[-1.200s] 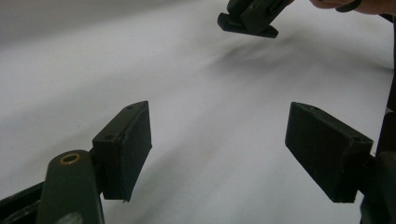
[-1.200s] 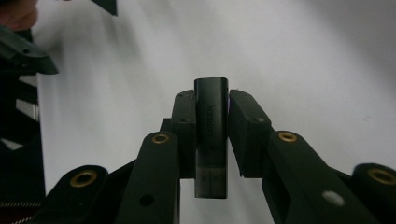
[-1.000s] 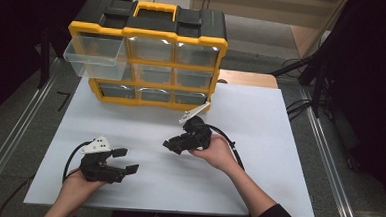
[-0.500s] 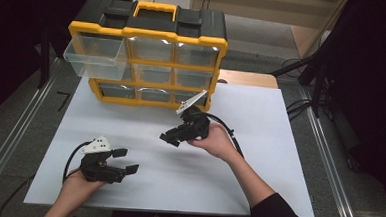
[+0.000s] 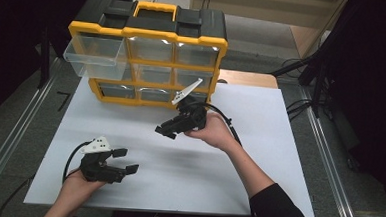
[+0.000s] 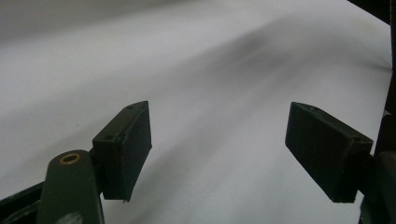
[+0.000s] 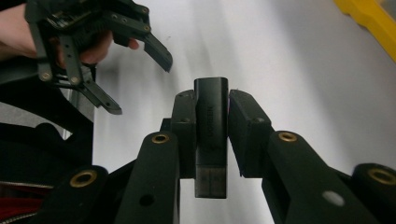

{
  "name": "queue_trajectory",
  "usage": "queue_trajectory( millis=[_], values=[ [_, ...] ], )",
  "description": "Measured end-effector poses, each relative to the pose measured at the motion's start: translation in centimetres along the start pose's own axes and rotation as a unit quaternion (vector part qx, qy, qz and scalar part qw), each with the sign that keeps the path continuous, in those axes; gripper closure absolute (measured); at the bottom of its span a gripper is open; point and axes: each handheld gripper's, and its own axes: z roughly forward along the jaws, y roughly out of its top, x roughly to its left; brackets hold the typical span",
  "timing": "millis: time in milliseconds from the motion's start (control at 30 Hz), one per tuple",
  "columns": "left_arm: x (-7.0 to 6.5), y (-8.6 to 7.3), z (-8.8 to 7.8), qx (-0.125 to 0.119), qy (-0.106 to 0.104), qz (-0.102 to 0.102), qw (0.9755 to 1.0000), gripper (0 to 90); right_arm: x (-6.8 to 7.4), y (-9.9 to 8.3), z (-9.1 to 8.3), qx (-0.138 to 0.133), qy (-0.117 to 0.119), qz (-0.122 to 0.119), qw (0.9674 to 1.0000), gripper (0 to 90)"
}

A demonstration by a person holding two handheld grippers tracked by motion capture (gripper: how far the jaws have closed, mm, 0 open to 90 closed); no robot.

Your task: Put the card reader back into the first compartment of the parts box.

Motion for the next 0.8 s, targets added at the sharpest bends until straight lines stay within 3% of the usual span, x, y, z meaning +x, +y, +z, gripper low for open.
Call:
queue_trajectory(
  millis=[400,800],
  values=[
    [0.0,0.0,0.0,0.001,0.000,0.001,1.0000,24.1,0.2,2.5,-1.3,-0.005,0.011,-0.014,0.9998,70.7],
    [0.0,0.0,-0.1,0.000,0.000,0.002,1.0000,24.1,0.9,5.0,-3.2,-0.012,0.002,-0.034,0.9993,70.7]
  ],
)
